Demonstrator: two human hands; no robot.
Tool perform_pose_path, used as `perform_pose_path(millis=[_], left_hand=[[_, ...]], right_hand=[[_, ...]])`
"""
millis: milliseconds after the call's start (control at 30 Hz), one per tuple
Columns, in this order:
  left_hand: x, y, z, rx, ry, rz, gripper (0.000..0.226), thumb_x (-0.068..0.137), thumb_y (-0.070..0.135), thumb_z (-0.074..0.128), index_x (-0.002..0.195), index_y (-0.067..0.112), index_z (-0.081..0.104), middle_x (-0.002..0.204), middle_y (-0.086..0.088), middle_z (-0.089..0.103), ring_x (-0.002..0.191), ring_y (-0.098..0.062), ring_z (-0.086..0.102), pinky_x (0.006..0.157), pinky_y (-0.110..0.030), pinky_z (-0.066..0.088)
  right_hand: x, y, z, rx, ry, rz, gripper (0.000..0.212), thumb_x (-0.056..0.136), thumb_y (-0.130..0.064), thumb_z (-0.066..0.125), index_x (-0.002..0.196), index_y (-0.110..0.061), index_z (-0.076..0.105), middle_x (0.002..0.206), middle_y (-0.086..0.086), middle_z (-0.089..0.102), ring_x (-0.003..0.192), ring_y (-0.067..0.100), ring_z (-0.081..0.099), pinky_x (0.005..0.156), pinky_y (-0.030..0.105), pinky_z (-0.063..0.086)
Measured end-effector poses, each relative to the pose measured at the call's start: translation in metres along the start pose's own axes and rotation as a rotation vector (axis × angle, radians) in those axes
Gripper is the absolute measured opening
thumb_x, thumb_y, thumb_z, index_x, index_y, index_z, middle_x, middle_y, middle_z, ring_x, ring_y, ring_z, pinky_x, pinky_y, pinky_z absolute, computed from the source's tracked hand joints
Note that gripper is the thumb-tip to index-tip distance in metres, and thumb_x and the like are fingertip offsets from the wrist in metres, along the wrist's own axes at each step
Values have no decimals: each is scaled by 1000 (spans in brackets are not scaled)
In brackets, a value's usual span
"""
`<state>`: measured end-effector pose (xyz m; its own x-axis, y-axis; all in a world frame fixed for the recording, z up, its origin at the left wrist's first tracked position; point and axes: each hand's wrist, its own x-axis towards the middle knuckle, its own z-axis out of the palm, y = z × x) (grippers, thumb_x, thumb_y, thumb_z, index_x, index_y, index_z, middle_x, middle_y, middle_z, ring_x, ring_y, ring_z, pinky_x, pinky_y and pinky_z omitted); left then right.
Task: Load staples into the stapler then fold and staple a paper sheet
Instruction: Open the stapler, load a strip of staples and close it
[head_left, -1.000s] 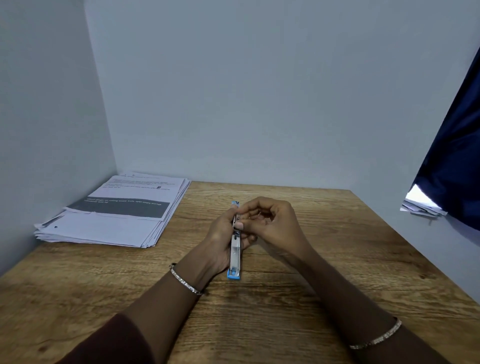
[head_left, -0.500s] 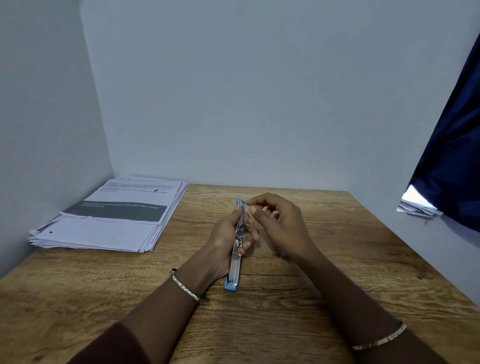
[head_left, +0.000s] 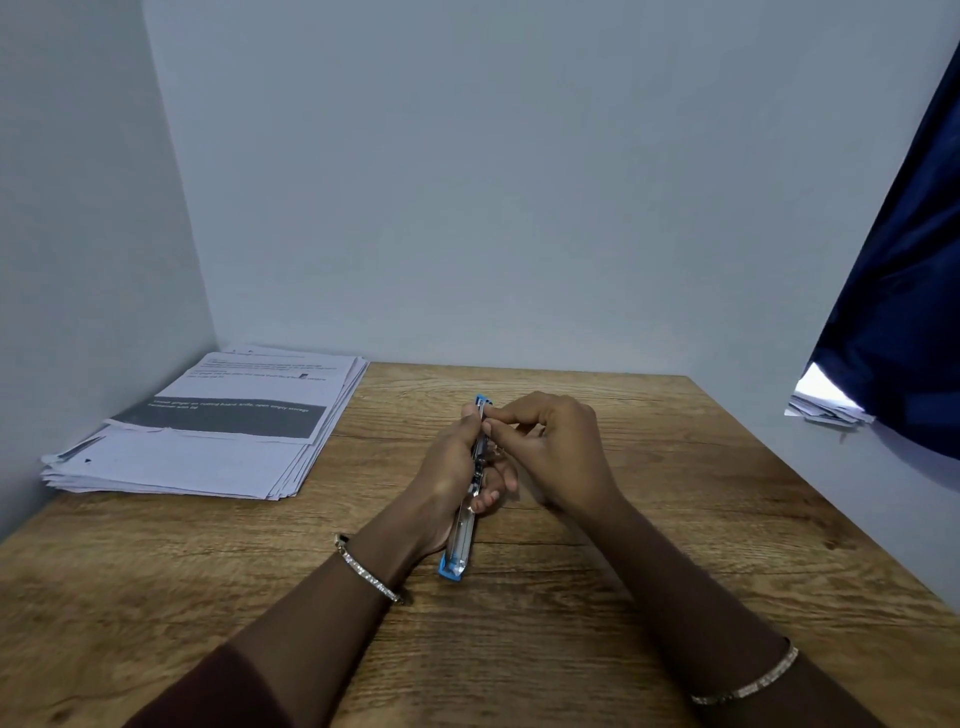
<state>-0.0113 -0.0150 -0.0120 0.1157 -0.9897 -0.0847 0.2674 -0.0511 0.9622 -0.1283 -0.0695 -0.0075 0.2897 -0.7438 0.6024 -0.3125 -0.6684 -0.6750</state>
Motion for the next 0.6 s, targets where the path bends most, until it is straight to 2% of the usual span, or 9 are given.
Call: perform_pose_path(millis=[100,233,367,467,533,600], left_hand=[[0,0,0,-27,10,8,66,108,48,21,83,-2,55,42,-13,54,23,-11,37,29,-13,28],[1,0,-1,-35,31,20,61,109,45,24,98,-6,56,48,-17,57,23,-12,38,31,-13,27],[0,0,-1,-62,46,19,56,109,41,26,97,-3,59,47,-17,57,24,-12,37,31,-13,27],[0,1,1,-79,61,12,47,109,38,27,103,-1,54,37,-10,52,22,-11,36,31,-12,27],[-1,2,1,-80,67,6,45,109,37,29,108,0,55,36,-8,51,22,-12,37,31,-13,27],[-2,2,0,-74,65,-3,47,109,37,29,109,0,58,37,-7,50,23,-12,37,32,-15,27]], right_hand=[[-1,1,4,45,6,24,9,78,-16,83,86,-21,83,80,-6,78,70,14,73,67,44,61],[-3,0,8,68,31,30,8,78,-15,84,83,-20,84,78,-6,77,61,13,71,61,42,61],[-4,-1,11,126,55,126,4,78,-16,82,79,-20,81,54,0,71,42,22,65,49,41,59],[-4,-1,12,175,65,198,8,76,-17,83,81,-20,77,51,-4,67,42,15,63,48,31,54],[-4,0,12,239,48,242,15,75,-15,84,86,-19,74,60,-7,69,49,13,63,53,33,56],[-3,1,11,266,30,266,19,74,-14,84,88,-19,73,60,-14,66,52,13,60,56,38,59]])
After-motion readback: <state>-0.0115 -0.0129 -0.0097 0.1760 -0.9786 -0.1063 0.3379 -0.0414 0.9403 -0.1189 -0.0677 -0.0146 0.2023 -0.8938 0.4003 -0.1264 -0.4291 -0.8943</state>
